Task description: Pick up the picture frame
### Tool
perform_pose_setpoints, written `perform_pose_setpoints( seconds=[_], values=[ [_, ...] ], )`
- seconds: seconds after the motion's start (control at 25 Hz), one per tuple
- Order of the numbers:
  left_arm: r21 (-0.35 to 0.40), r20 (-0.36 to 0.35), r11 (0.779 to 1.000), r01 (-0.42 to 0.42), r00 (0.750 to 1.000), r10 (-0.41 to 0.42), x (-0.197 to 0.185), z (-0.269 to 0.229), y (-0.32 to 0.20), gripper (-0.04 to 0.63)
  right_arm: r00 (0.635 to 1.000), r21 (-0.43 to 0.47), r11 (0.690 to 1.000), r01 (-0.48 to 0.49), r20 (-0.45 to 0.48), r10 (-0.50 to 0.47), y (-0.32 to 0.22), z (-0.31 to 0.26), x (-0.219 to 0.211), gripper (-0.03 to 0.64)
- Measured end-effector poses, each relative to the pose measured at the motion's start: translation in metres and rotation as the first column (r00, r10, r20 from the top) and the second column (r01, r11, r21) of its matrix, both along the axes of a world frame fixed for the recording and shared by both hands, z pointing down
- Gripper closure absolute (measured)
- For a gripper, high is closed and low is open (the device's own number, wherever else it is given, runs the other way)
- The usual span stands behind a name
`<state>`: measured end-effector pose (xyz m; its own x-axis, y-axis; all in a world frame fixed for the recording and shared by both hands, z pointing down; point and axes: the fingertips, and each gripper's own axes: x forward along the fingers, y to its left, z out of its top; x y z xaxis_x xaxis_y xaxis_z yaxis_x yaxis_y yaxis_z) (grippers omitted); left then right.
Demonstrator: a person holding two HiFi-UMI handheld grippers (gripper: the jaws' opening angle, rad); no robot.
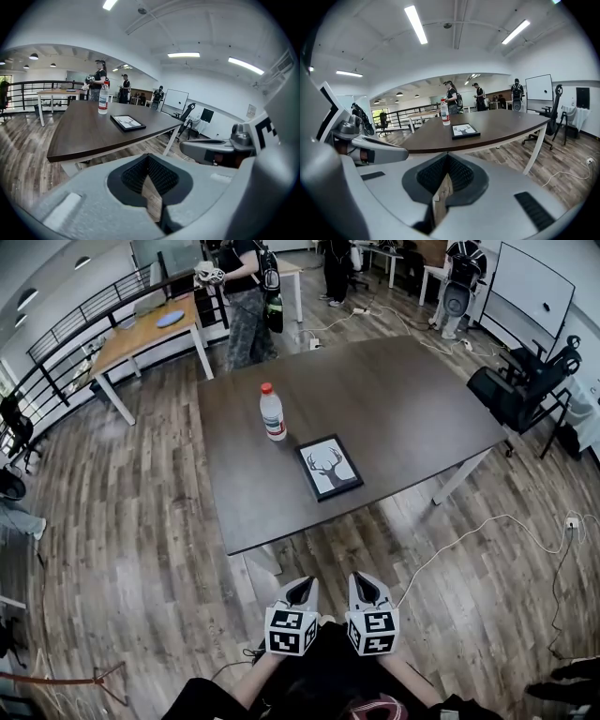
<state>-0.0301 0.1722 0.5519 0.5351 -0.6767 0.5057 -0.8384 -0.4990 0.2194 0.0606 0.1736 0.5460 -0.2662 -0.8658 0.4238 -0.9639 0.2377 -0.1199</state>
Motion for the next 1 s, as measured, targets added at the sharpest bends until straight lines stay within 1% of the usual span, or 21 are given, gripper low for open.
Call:
perform_pose_setpoints(
  seconds=[0.12, 0.32, 0.48, 0.56, 0.64, 0.8, 1.0],
  values=[
    [-0.004, -0.003, 1.0, -0.001, 1.0, 0.001, 0.003, 0.0, -0.005, 0.586, 1.0, -0.011, 1.0, -0.01, 0.005, 0.01, -0.001, 0.003, 0.005, 0.611],
    [0.011, -0.013, 1.0, -0.012, 1.0, 0.012, 0.008, -0.002, -0.019, 0.586, 1.0, -0.012, 1.0, -0.029, -0.003, 0.029, -0.015, 0.003, 0.014, 0.611],
    [0.013, -0.03, 1.0, -0.005, 1.0, 0.006, 0.008, -0.003, -0.04, 0.586, 0.999, -0.005, 1.0, -0.023, -0.026, 0.023, -0.03, 0.001, 0.012, 0.611],
    [0.01, -0.037, 1.0, -0.019, 0.999, 0.019, 0.012, -0.003, -0.05, 0.586, 0.999, -0.002, 1.0, -0.024, -0.037, 0.024, -0.037, 0.0, 0.013, 0.611],
    [0.007, -0.034, 0.999, -0.044, 0.998, 0.045, 0.018, -0.002, -0.06, 0.586, 0.999, -0.01, 0.999, -0.036, -0.025, 0.035, -0.047, 0.001, 0.017, 0.611],
    [0.007, -0.033, 0.997, -0.073, 0.997, 0.073, 0.021, 0.0, -0.091, 0.586, 0.998, -0.03, 0.998, -0.061, 0.007, 0.061, -0.075, 0.007, 0.02, 0.611],
    [-0.02, -0.046, 0.998, -0.057, 0.997, 0.056, 0.013, 0.005, -0.141, 0.586, 0.998, -0.05, 0.997, -0.066, -0.001, 0.066, -0.12, 0.012, 0.015, 0.611]
  ],
)
